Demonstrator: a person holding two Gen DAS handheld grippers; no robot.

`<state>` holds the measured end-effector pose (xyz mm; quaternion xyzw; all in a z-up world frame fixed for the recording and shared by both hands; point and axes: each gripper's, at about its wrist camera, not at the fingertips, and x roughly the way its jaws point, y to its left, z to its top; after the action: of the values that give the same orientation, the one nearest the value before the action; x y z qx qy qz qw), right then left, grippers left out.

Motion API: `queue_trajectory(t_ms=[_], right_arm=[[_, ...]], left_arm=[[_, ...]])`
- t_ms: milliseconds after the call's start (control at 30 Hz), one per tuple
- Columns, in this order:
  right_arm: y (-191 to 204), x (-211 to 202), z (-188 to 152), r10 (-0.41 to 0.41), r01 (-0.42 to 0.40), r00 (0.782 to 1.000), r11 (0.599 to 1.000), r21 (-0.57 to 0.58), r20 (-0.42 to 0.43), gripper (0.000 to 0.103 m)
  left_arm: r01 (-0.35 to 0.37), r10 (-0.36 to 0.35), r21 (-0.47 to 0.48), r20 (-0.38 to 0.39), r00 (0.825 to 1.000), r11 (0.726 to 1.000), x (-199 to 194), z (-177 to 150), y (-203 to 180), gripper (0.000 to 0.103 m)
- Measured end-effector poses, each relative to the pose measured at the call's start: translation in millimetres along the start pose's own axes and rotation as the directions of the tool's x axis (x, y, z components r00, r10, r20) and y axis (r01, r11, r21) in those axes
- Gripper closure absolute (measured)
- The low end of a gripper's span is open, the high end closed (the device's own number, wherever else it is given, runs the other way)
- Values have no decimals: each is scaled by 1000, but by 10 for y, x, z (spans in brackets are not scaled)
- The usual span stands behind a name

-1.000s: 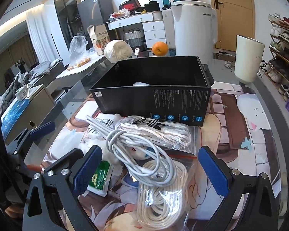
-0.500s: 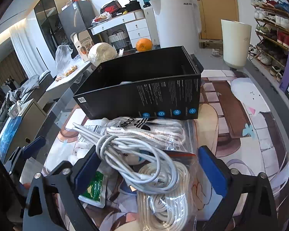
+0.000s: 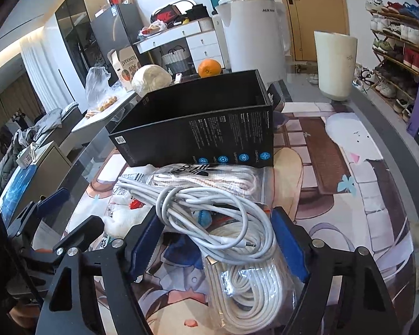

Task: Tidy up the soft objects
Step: 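Grasp the white plush toy with the left tool while the right tool holds the cables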

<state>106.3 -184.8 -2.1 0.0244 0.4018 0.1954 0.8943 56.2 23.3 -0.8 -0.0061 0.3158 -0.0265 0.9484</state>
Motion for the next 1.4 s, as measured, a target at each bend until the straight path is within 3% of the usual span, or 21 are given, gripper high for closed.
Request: queue_trajectory(t_ms=[500,767,1400], right_arm=[[-127,-423,41,29,-29,991,1000,-1,130,25],[-231,-509,45,30,-32,988,999,10,149,25],[-335,-557,9,23,-27,988,999,25,154,25]], left_arm=[[24,-24,22,-4,1000,999,-12,-8,-48,0],[136,-136,5,-34,990,991,2,6,-63,0],[164,-161,144,-31,986,976,26,128,-446,1]])
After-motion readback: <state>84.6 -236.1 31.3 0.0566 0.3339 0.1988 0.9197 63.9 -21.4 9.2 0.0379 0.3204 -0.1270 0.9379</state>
